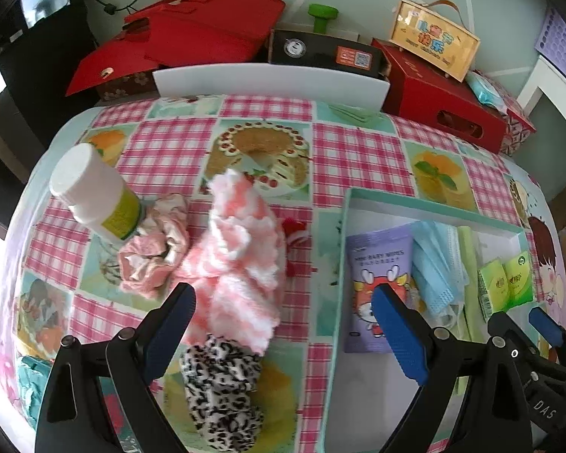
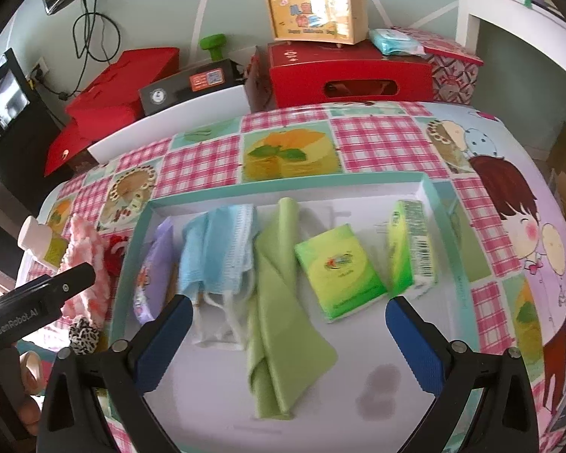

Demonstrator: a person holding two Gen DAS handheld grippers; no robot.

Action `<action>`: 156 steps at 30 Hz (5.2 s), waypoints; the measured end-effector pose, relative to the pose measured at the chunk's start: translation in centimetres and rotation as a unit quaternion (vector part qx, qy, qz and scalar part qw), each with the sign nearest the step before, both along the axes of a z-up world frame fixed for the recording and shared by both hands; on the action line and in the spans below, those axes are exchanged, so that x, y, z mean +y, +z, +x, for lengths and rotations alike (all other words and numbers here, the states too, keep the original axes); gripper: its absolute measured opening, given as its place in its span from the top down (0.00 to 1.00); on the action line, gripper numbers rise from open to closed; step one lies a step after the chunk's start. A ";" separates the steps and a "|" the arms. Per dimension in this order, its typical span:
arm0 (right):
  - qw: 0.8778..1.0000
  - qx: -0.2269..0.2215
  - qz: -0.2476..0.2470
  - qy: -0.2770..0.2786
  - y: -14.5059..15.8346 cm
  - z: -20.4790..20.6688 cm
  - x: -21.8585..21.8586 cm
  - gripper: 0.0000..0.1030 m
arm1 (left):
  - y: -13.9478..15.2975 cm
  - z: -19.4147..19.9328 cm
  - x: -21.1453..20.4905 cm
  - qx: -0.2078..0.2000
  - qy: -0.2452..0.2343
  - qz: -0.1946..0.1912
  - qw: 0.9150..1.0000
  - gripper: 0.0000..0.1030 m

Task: Organize soft objects
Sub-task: 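Move both open tools back toward the remaining pile, then grasp the leopard-print cloth with the right tool, then lift leopard cloth with right tool while left tool grasps pink-white fluffy towel, then lift pink-white towel with left tool while right tool holds leopard cloth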

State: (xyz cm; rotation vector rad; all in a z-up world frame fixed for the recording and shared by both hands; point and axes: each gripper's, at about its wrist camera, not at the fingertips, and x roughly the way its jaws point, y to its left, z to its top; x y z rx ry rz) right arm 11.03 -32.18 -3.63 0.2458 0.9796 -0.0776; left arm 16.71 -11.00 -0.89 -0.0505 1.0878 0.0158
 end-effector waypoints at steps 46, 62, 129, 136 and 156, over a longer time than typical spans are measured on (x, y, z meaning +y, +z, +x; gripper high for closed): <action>0.977 -0.011 -0.022 0.212 -1.3 0.9 17.5 0.00 | -2.0 -0.9 14.8 0.044 0.155 -0.030 0.987 0.08; 0.958 -0.015 0.023 0.285 -2.1 -0.1 21.0 0.10 | -2.3 -1.0 15.5 0.045 0.157 -0.040 0.986 0.08; 0.985 -0.052 0.018 0.164 1.5 -0.2 11.0 0.58 | -4.6 1.9 7.4 0.057 0.075 -0.063 0.994 0.09; 0.986 -0.048 0.022 0.159 1.2 -0.1 10.7 0.58 | -5.7 2.2 6.2 0.065 0.068 -0.054 0.994 0.20; 0.988 -0.040 0.035 0.147 0.6 0.1 9.7 0.58 | -5.7 1.6 7.2 0.056 0.067 -0.096 0.992 0.77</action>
